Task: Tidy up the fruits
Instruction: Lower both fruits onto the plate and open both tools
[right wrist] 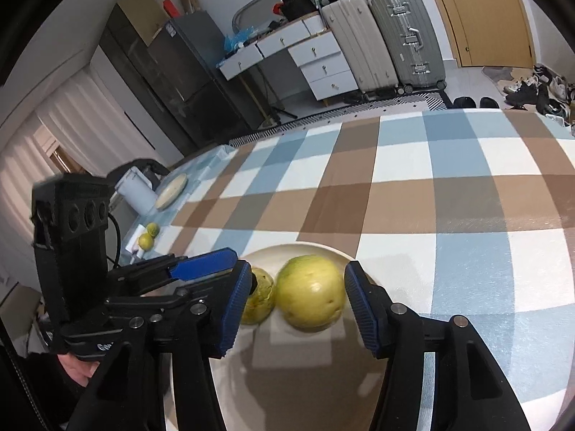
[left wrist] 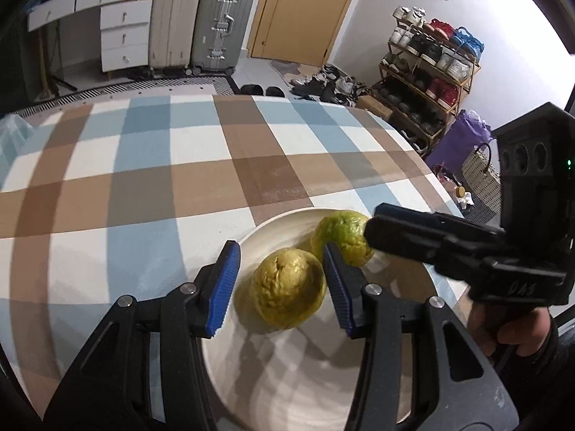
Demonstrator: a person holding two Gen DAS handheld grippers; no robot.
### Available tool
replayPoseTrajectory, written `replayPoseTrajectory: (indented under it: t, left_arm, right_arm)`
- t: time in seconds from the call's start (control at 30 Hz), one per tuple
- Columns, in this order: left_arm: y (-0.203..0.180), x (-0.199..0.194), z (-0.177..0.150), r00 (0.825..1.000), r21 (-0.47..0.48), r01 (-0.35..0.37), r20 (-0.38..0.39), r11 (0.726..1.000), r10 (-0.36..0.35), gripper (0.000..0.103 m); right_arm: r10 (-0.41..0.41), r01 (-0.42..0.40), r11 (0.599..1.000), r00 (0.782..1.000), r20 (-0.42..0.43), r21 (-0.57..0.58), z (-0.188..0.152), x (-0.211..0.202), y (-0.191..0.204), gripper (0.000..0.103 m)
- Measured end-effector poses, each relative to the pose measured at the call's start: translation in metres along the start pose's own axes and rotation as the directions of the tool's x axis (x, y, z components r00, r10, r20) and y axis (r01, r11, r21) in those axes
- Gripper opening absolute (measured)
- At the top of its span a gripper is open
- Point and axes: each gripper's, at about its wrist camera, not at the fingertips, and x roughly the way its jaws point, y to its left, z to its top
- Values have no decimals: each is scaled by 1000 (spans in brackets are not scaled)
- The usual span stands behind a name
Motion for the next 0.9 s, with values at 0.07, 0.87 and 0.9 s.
replayPoseTrajectory:
  t: [0.07, 0.87, 0.9]
  left_arm:
    - [-1, -13, -1, 1000, -7, -15, 12, 1000, 15, 52]
    - [-89, -221, -96, 950, 35, -173, 271, 984, 157, 102]
    - [-94, -229, -104, 947, 39, -173, 279, 984, 156, 102]
  right_arm:
    - [-1, 1, 1000, 1000, 15, 7, 0, -9, 2, 58]
    - [-44, 83, 990, 947, 318, -112, -104, -193, 103, 103]
    - [-40, 80, 991, 943, 331, -109, -111, -200, 105, 103]
